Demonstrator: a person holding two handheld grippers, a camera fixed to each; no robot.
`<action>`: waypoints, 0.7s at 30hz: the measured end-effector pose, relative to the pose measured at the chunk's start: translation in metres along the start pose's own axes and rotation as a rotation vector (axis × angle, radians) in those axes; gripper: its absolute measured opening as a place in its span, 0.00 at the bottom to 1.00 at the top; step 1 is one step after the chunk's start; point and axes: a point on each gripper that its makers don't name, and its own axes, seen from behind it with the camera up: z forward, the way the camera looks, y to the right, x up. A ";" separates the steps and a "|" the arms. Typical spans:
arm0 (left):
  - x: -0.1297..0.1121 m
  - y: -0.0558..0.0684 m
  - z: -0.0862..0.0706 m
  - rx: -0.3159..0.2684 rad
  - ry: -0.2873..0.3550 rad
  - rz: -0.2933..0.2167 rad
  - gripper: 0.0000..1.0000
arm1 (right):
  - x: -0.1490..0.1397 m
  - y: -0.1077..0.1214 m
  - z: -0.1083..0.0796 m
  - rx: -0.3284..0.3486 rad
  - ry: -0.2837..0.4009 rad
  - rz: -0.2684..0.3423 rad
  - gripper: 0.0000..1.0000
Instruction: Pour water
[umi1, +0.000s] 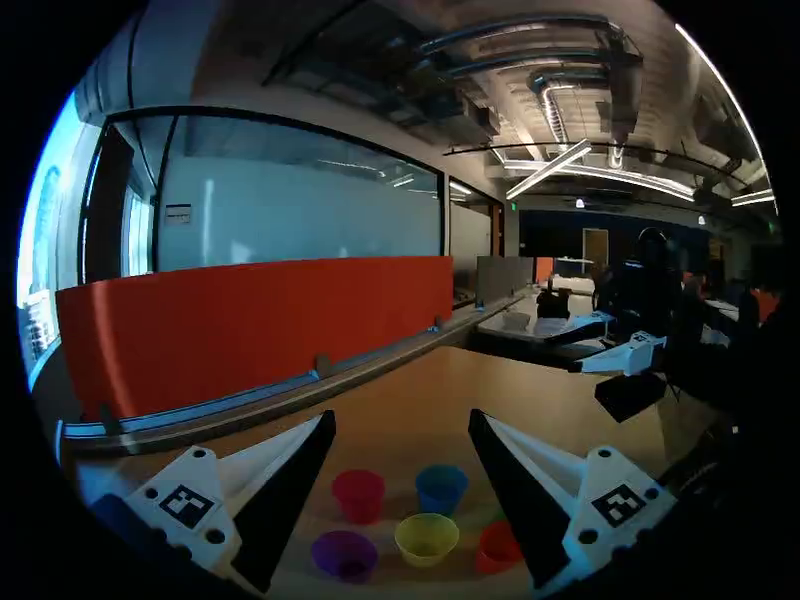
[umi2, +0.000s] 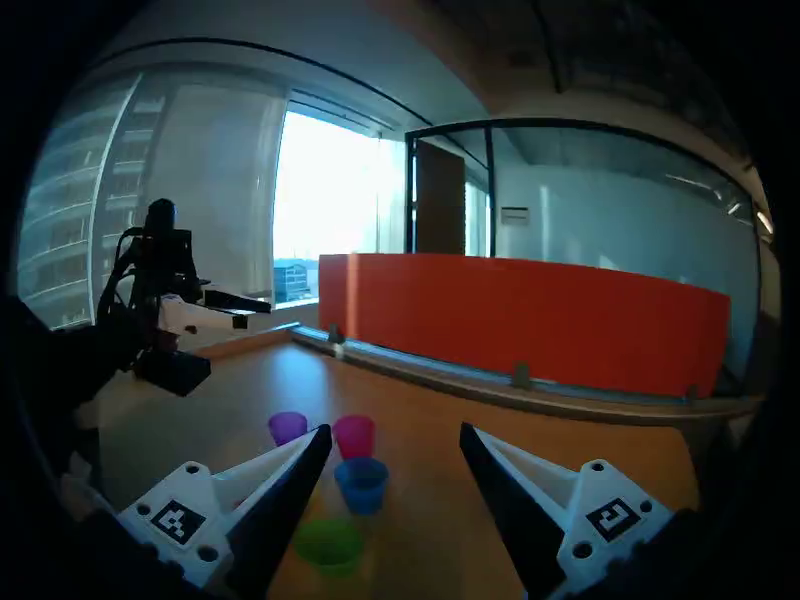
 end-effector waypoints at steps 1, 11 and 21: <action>-0.002 0.000 0.002 -0.003 -0.007 0.004 0.99 | -0.003 -0.002 0.000 0.006 -0.008 -0.005 1.00; -0.027 0.008 0.021 -0.059 -0.077 0.042 0.99 | -0.033 -0.015 0.001 0.052 -0.096 -0.052 0.99; -0.046 0.020 0.036 -0.145 -0.139 0.047 0.99 | -0.058 -0.030 -0.001 0.113 -0.176 -0.068 1.00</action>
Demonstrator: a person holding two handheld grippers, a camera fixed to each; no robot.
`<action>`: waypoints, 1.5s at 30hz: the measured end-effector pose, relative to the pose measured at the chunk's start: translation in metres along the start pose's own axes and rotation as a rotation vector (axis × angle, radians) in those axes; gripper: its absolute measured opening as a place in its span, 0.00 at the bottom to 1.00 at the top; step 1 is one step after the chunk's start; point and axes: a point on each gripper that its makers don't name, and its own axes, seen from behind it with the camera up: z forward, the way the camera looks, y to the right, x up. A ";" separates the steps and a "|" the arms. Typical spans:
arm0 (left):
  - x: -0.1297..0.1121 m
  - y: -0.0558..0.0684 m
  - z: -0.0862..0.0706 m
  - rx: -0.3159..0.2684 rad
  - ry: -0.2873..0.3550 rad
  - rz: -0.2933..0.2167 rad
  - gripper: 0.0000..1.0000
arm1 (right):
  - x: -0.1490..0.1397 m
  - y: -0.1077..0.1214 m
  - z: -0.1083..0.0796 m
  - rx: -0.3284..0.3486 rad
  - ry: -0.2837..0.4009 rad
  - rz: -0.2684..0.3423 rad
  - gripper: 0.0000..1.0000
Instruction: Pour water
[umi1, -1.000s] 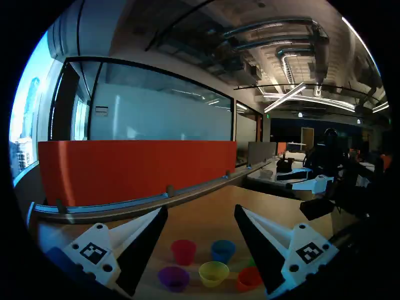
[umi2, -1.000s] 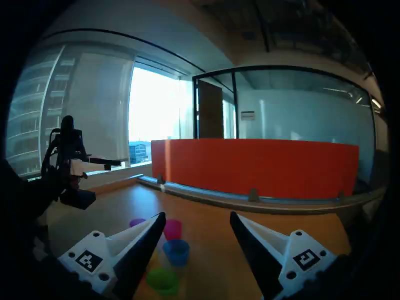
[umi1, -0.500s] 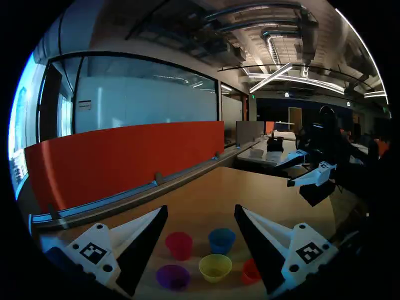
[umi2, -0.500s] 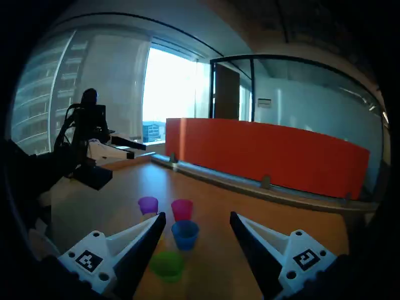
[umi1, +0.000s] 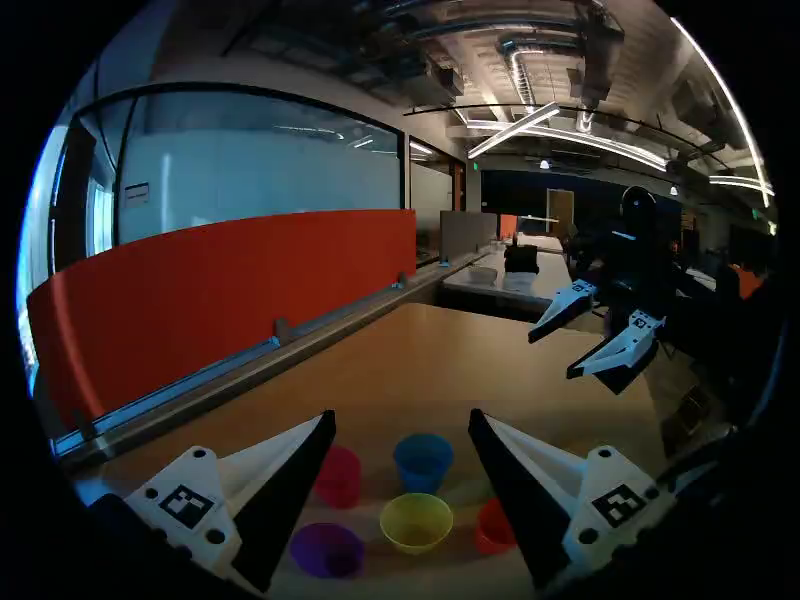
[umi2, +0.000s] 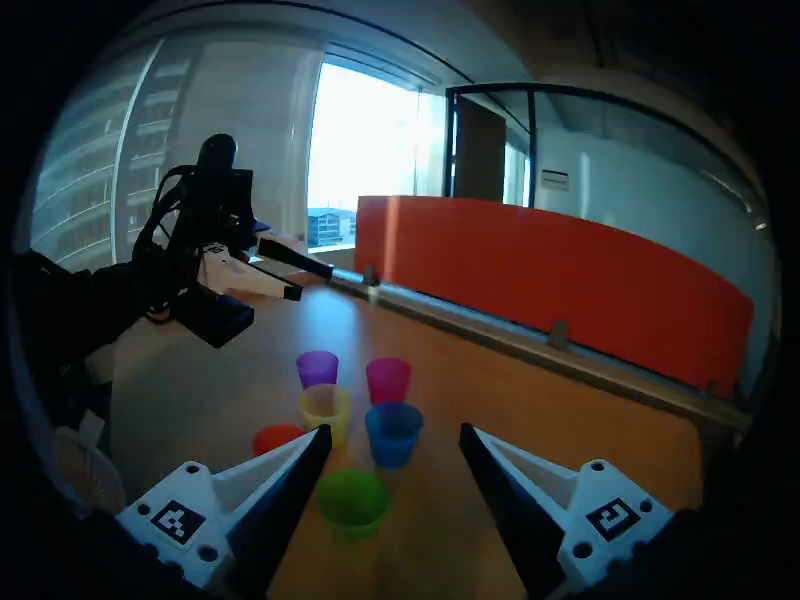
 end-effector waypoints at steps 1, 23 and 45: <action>-0.001 0.001 0.001 -0.007 -0.006 0.003 0.99 | -0.002 -0.001 0.000 0.006 -0.008 -0.004 0.99; -0.033 0.014 0.033 -0.121 -0.109 0.049 0.99 | -0.042 -0.032 0.022 0.190 -0.181 -0.065 1.00; -0.075 0.014 0.063 -0.148 -0.192 0.064 0.99 | -0.100 -0.039 0.042 0.217 -0.283 -0.096 1.00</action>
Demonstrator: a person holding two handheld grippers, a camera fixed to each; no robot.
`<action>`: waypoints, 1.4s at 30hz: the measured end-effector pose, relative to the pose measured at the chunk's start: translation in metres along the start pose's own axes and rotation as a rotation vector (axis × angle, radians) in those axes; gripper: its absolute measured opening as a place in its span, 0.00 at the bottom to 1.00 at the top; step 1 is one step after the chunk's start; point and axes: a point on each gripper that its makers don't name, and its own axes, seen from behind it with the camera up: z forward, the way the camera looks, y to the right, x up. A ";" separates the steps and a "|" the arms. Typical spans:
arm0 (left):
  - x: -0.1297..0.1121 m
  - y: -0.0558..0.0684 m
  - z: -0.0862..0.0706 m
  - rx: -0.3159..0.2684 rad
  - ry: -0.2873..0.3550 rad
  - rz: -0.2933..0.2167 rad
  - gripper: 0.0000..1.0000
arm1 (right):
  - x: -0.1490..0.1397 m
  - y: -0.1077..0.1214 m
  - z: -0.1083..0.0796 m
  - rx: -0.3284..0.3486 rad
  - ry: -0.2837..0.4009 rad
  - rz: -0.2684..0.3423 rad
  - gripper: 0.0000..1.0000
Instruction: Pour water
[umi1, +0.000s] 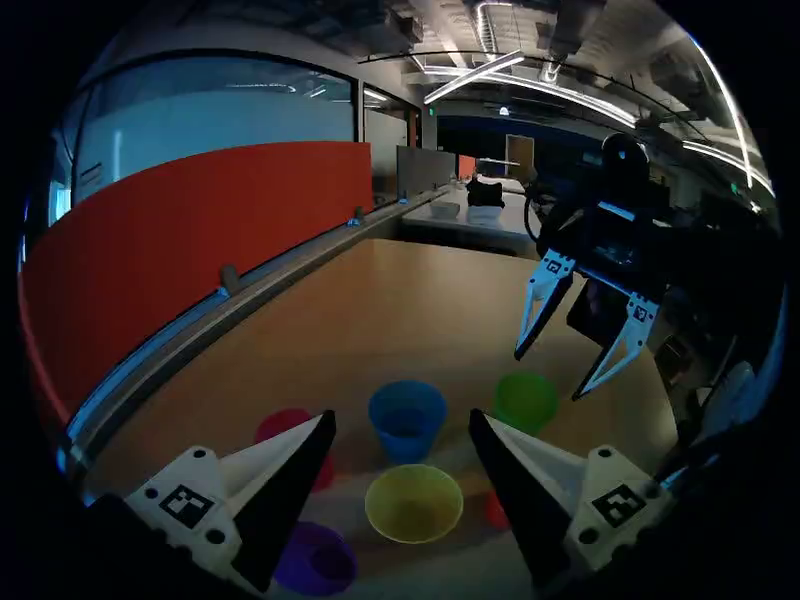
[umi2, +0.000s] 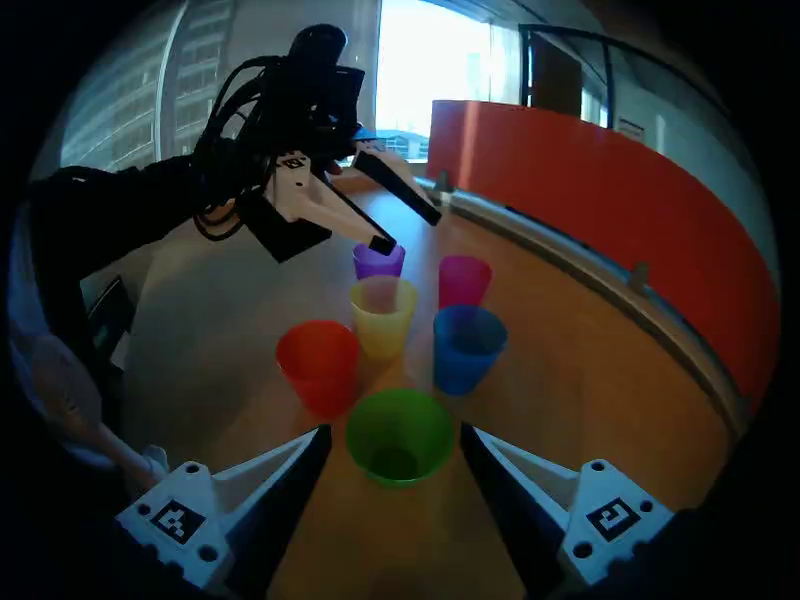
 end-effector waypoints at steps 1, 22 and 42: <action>-0.001 0.000 0.001 0.001 -0.004 0.002 0.99 | -0.002 0.000 0.001 0.000 -0.002 0.001 1.00; -0.016 0.000 0.025 -0.004 -0.054 0.014 0.99 | -0.024 0.005 0.037 0.020 -0.019 0.023 1.00; -0.022 0.005 0.041 -0.018 -0.093 0.022 0.99 | -0.032 0.014 0.052 0.017 -0.012 0.029 0.90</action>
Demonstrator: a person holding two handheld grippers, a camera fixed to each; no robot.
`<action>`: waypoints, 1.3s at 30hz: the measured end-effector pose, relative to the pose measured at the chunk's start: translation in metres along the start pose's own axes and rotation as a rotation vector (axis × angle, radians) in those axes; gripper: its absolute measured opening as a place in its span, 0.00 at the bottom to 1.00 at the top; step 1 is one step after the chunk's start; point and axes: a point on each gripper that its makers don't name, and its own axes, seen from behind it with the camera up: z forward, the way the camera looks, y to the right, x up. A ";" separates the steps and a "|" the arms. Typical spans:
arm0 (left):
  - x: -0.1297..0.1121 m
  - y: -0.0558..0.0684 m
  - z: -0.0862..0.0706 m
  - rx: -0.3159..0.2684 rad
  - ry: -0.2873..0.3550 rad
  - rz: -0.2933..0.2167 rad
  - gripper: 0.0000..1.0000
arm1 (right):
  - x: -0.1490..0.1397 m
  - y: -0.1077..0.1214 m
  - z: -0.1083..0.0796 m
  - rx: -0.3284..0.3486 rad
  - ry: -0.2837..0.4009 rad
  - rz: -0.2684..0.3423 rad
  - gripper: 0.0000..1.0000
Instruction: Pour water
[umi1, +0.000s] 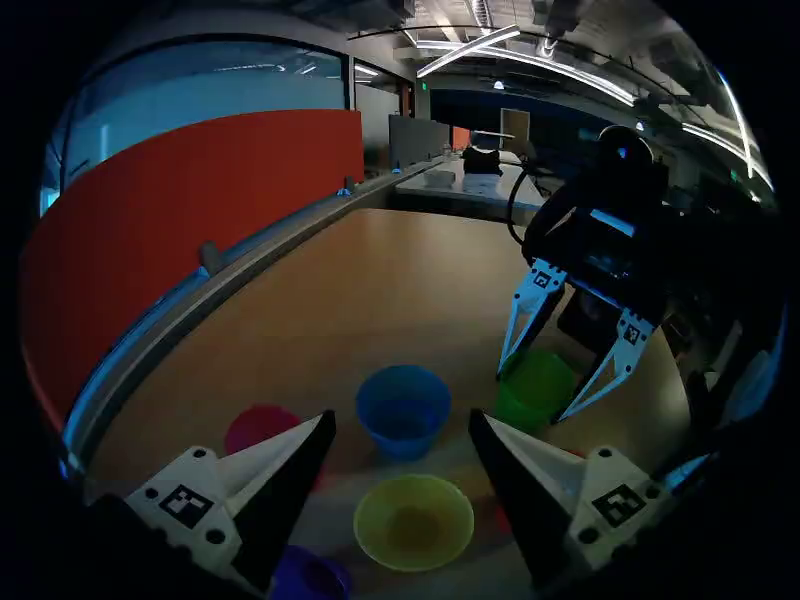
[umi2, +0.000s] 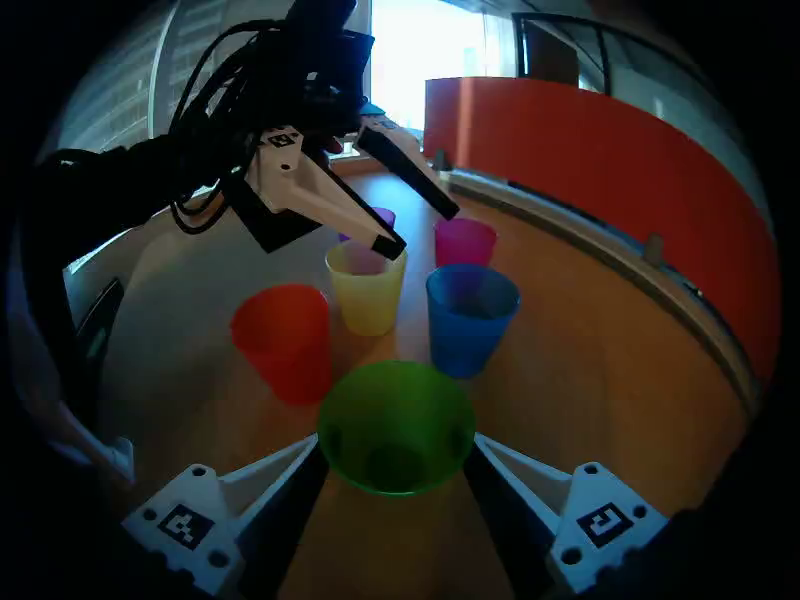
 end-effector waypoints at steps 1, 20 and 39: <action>0.000 0.000 0.001 -0.002 -0.002 0.000 0.99 | 0.000 0.000 0.000 -0.001 0.000 -0.001 0.90; -0.006 0.009 0.018 -0.020 -0.073 0.023 0.99 | 0.015 0.001 -0.020 -0.012 0.045 -0.014 0.90; -0.019 -0.001 0.036 0.044 -0.158 0.015 0.99 | 0.013 0.005 -0.029 -0.020 0.062 -0.008 0.90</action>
